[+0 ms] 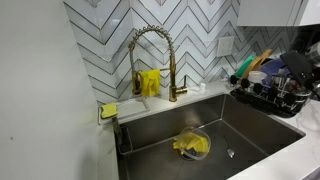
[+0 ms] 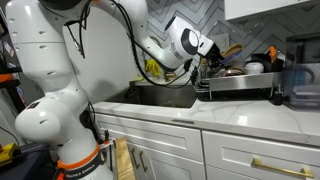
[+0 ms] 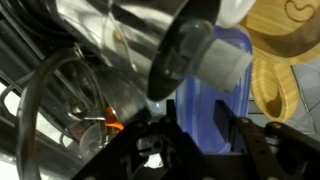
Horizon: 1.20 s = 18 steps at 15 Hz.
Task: Pick up the blue lunch box lid and put it on the clear lunch box, pick up the clear lunch box lid with the blue lunch box lid and put it on the kitchen counter
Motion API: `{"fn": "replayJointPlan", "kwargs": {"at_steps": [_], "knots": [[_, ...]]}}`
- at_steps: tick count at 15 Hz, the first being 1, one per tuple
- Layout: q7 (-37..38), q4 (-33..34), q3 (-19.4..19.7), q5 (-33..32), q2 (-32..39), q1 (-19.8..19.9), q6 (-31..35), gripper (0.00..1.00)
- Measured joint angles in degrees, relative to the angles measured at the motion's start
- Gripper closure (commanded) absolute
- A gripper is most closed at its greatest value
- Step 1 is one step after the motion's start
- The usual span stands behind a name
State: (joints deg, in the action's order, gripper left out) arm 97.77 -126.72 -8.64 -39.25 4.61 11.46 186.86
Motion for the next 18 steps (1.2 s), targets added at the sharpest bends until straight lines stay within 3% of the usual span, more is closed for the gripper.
{"fn": "replayJointPlan", "kwargs": {"at_steps": [2,5,11,12,13,14,15,18], "knots": [[-2.3,0.3,0.2,3.1,0.5,-0.8,0.7,0.57],[-14.3,0.3,1.3,16.9,1.5,-4.1,0.9,0.60],[-15.7,1.7,-2.6,18.2,2.9,-1.8,0.9,0.73],[-15.7,2.0,-3.2,18.2,3.0,-1.1,0.9,0.60],[-15.8,2.2,-3.8,18.2,3.2,-0.6,0.9,0.57],[-15.8,2.3,-4.3,18.2,3.2,0.0,0.9,0.63],[-15.8,2.4,-4.8,18.2,3.3,0.6,0.9,0.81],[-16.1,2.6,-6.3,18.1,3.7,2.3,0.9,1.00]]}}
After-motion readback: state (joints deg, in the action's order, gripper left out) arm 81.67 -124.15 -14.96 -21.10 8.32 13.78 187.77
